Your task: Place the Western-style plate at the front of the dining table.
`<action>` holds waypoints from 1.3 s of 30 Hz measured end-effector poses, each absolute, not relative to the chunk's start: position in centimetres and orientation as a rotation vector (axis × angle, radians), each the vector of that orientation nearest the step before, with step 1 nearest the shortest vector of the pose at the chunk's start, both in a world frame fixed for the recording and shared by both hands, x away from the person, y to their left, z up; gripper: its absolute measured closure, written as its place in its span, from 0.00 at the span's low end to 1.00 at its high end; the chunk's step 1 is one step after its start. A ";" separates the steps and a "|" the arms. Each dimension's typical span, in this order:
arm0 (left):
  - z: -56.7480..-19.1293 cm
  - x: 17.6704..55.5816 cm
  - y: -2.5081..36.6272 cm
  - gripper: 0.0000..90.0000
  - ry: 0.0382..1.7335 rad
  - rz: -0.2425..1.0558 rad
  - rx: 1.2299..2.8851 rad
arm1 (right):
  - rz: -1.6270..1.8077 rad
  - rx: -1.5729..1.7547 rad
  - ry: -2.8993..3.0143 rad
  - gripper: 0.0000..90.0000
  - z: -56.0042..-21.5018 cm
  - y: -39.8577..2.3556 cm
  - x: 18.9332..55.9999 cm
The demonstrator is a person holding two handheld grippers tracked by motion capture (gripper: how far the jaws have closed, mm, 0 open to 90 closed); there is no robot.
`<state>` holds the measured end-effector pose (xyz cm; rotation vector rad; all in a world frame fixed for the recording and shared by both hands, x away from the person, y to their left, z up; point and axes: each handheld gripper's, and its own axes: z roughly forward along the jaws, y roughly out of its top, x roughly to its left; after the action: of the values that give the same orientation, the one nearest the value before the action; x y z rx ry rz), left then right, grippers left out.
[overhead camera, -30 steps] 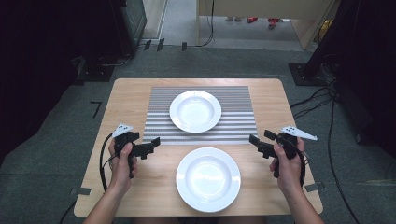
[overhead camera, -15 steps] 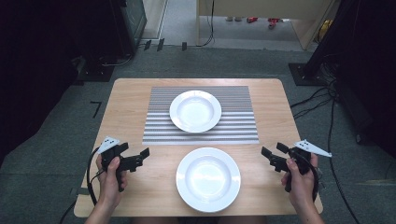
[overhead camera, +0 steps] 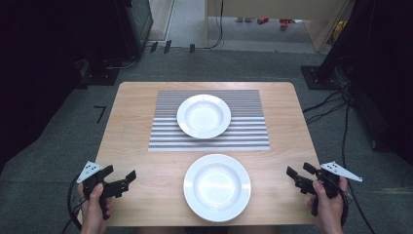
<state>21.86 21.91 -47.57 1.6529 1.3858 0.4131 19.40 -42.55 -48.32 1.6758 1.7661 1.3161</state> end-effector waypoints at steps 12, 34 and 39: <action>-49.2 20.4 24.5 0.02 1.452 0.471 1.671 | 1.224 1.735 1.757 0.21 -50.3 -44.7 17.7; -51.9 20.8 22.7 0.02 1.511 0.588 1.879 | 0.940 1.706 1.826 0.17 -52.5 -43.9 17.8; -52.1 20.6 22.2 0.02 1.495 0.641 1.917 | 0.826 1.672 1.863 0.08 -52.6 -42.6 18.2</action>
<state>20.61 22.23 -52.10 1.9175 1.4953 0.6412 18.19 -42.62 -52.61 1.6715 1.8633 0.8265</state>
